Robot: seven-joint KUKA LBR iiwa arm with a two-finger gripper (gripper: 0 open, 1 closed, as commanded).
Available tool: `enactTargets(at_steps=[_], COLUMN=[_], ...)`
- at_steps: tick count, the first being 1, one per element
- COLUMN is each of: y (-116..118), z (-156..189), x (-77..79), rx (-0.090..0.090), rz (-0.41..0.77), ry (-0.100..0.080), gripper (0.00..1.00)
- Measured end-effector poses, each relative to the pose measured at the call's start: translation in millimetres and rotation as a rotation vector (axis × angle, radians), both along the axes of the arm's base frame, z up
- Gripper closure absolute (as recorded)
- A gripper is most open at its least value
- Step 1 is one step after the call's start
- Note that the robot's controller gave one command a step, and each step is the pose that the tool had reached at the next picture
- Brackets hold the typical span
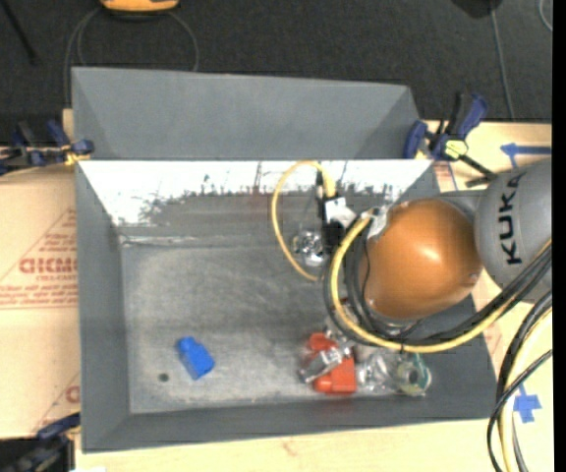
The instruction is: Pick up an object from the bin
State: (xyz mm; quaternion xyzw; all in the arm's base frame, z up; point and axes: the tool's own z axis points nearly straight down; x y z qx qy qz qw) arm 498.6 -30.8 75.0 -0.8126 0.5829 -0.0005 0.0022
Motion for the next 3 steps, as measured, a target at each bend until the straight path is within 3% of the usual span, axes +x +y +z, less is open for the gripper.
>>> enactTargets(at_steps=[1,2,3], y=[1,1,1], z=[5,28,78], x=[2.5,3.2,4.6], rx=[-0.004,-0.002,-0.003], rz=[0.0,-0.005,-0.01], ry=[-0.002,0.001,-0.001], gripper=[1.0,1.0,1.0])
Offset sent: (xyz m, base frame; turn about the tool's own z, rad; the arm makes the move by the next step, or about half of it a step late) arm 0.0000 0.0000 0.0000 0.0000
